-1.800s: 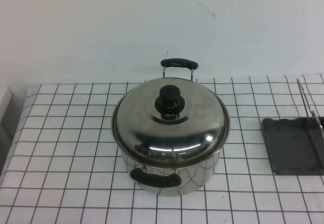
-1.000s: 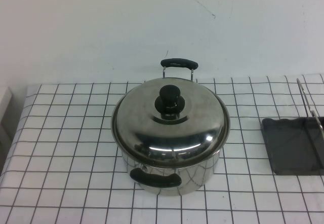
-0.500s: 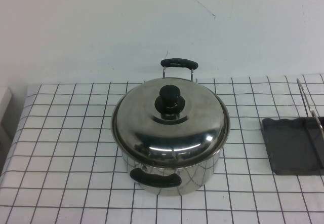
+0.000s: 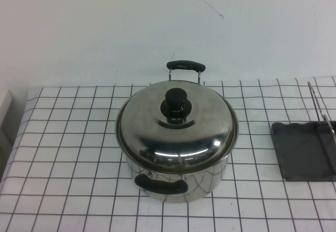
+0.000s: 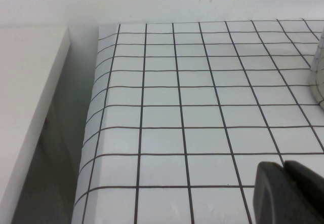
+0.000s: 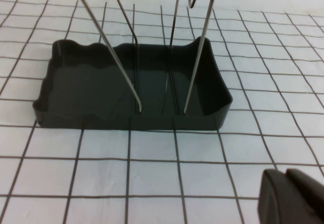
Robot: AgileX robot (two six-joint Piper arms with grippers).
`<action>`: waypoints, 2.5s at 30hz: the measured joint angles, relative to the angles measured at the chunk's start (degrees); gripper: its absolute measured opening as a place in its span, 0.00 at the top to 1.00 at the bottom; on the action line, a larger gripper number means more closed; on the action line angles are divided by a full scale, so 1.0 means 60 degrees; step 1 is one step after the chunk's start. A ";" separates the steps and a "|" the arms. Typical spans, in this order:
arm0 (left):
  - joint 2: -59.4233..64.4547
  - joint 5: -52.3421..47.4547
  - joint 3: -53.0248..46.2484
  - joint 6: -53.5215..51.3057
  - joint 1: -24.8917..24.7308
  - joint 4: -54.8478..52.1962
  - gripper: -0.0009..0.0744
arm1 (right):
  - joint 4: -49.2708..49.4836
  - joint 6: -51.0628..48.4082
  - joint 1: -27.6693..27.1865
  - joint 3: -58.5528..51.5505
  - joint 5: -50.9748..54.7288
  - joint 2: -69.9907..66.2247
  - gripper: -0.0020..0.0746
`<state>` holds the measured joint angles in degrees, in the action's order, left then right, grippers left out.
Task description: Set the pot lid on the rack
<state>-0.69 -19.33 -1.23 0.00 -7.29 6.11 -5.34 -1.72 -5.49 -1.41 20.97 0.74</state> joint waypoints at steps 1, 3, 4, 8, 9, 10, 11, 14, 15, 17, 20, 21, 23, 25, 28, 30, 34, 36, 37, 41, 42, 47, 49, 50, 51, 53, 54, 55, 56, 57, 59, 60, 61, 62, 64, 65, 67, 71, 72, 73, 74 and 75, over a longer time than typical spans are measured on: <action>0.0000 0.0000 0.0000 0.0000 0.0000 0.0000 0.99 | 0.0000 0.0000 0.0000 0.0000 0.0000 0.0000 0.98; 0.0000 0.0000 0.0000 0.0000 0.0000 0.0000 0.99 | 0.0000 0.0000 0.0000 0.0000 0.0000 0.0000 0.98; 0.0000 0.0000 0.0000 0.0000 0.0000 0.0000 0.99 | 0.0000 0.0000 0.0000 0.0000 0.0000 0.0000 0.98; 0.0000 0.0000 0.0000 0.0000 0.0000 0.0291 0.99 | 0.0000 0.0000 0.0000 0.0000 0.0000 0.0000 0.98; 0.0000 0.0000 0.0000 0.0000 0.0000 0.0431 0.99 | 0.0000 0.0000 0.0000 0.0000 0.0000 0.0000 0.98; 0.0000 0.0000 0.0000 0.0000 0.0000 0.0565 0.99 | 0.0000 0.0000 0.0000 0.0000 0.0000 0.0000 0.98; 0.0000 0.0000 0.0000 0.0000 0.0000 0.0747 0.99 | 0.0000 0.0000 0.0000 0.0000 0.0000 0.0000 0.98; 0.0000 0.0103 0.0000 0.0000 0.0000 0.1535 0.99 | 0.0000 0.0000 0.0000 0.0000 0.0000 0.0000 0.98; 0.0000 0.0223 -0.0019 0.0000 0.0000 0.2068 0.99 | 0.0000 0.0000 0.0000 0.0000 0.0000 0.0000 0.98; 0.0000 0.0539 -0.0056 0.0326 0.0000 0.3590 0.99 | 0.0000 0.0000 0.0000 0.0000 0.0000 0.0000 0.98; 0.0000 0.1182 -0.0056 0.0878 0.0000 0.6935 0.99 | 0.0000 0.0000 0.0000 0.0000 0.0000 0.0000 0.98; 0.0000 0.1427 -0.0056 0.0919 0.0000 0.7734 0.99 | 0.0000 0.0000 0.0000 0.0000 0.0000 0.0000 0.98; 0.0000 0.1921 -0.0056 0.0880 -0.0016 0.8461 0.99 | 0.0000 0.0000 0.0000 0.0000 0.0000 0.0000 0.98; 0.0000 0.2148 -0.0056 0.0688 -0.0016 0.8595 0.99 | 0.0000 0.0000 0.0000 0.0000 0.0000 0.0000 0.98; 0.0000 0.2042 -0.0056 0.0325 -0.0016 0.8595 0.99 | 0.0000 0.0000 0.0000 0.0000 0.0000 0.0000 0.98; 0.0000 0.1845 -0.0056 0.0208 -0.0016 0.8595 0.99 | 0.0000 0.0000 0.0000 0.0000 0.0000 0.0000 0.98; 0.0000 0.1717 -0.0056 0.0130 -0.0016 0.8595 0.99 | 0.0000 0.0000 0.0000 0.0000 0.0000 0.0000 0.98; 0.0000 0.1680 -0.0056 0.0106 -0.0016 0.8579 0.99 | 0.0000 0.0000 0.0000 0.0000 0.0000 0.0000 0.98; 0.0000 0.1659 -0.0056 0.0098 -0.0016 0.8579 0.99 | 0.0000 0.0000 0.0000 0.0000 0.0000 0.0000 0.98; 0.0000 0.1476 -0.0056 0.0000 -0.0016 0.8579 0.99 | 0.0000 0.0000 0.0000 0.0000 0.0000 0.0000 0.98; 0.0000 0.1455 -0.0056 0.0000 -0.0016 0.8561 0.99 | 0.0000 0.0000 0.0000 0.0000 0.0000 0.0000 0.98; 0.0000 0.0865 0.0129 -0.2234 -0.0016 0.8542 0.99 | 0.0000 0.0000 0.0000 0.0000 0.0000 0.0000 0.98; 0.0116 0.0294 0.0773 -0.3334 -0.0016 0.8440 0.99 | 0.0000 0.0000 0.0000 0.0000 0.0000 0.0000 0.98; 0.0257 0.0111 0.1126 -0.3736 -0.0016 0.8346 0.99 | 0.0000 0.0000 0.0000 0.0000 0.0000 0.0000 0.98; 0.0532 -0.0105 0.1613 -0.4041 -0.0016 0.8181 0.99 | 0.0000 0.0000 0.0000 0.0000 0.0000 0.0000 0.98; 0.1323 -0.0537 0.2533 -0.4514 -0.0016 0.7822 0.99 | 0.0000 0.0000 0.0000 0.0000 0.0000 0.0000 0.98; 0.1773 -0.0772 0.3044 -0.4783 -0.0016 0.7652 0.99 | 0.0000 0.0000 0.0000 0.0000 0.0000 0.0000 0.98; 0.2245 -0.1017 0.3545 -0.5115 -0.0016 0.7531 0.99 | 0.0000 0.0000 0.0000 0.0000 0.0000 0.0000 0.98; 0.2616 -0.1212 0.4029 -0.5420 -0.0019 0.7481 0.99 | 0.0000 0.0000 0.0000 0.0000 0.0000 0.0000 0.98; 0.3091 -0.1463 0.4493 -0.5830 -0.0036 0.7463 0.99 | 0.0000 0.0000 0.0000 0.0000 0.0000 0.0000 0.98; 0.3926 -0.1869 0.5265 -0.6645 -0.0036 0.7559 0.99 | 0.0000 0.0000 0.0000 0.0000 0.0000 0.0000 0.98; 0.4379 -0.2075 0.5658 -0.7108 -0.0036 0.7700 0.99 | 0.0000 0.0000 0.0000 0.0000 0.0000 0.0000 0.98; 0.4834 -0.2298 0.6030 -0.7560 -0.0036 0.7896 0.99 | 0.0000 0.0000 0.0000 0.0000 0.0000 0.0000 0.98; 0.5194 -0.2538 0.6310 -0.7996 -0.0036 0.8080 0.99 | 0.0000 0.0000 0.0000 0.0000 0.0000 0.0000 0.98; 0.6096 -0.3090 0.6948 -0.8636 -0.0036 0.8568 0.99 | 0.0000 0.0000 0.0000 0.0000 0.0000 0.0000 0.98; 0.6551 -0.3304 0.7221 -0.8837 -0.0036 0.8755 0.99 | 0.0000 0.0000 0.0000 0.0000 0.0000 0.0000 0.98; 0.7463 -0.3716 0.7663 -0.9326 -0.0036 0.9111 0.99 | 0.0000 0.0000 0.0000 0.0000 0.0000 0.0000 0.98; 0.8778 -0.3901 0.8133 -0.9945 -0.0036 0.9311 0.99 | 0.0000 0.0000 0.0000 0.0000 0.0000 0.0000 0.98; 0.9073 -0.3901 0.8229 -1.0136 -0.0054 0.9378 0.99 | 0.0000 0.0000 0.0000 0.0000 0.0000 0.0000 0.98; 0.9327 -0.3901 0.8295 -1.0352 -0.0054 0.9495 0.99 | 0.0000 0.0000 0.0000 0.0000 0.0000 0.0000 0.98; 0.9539 -0.3883 0.8350 -1.0544 -0.0054 0.9649 0.99 | 0.0000 0.0000 0.0000 0.0000 0.0000 0.0000 0.98; 0.9716 -0.3883 0.8421 -1.0798 -0.0054 0.9877 0.99 | 0.0000 0.0000 0.0000 0.0000 0.0000 0.0000 0.98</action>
<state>57.60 -42.63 49.29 -64.79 -7.61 65.37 -5.34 -1.72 -5.49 -1.41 20.97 0.74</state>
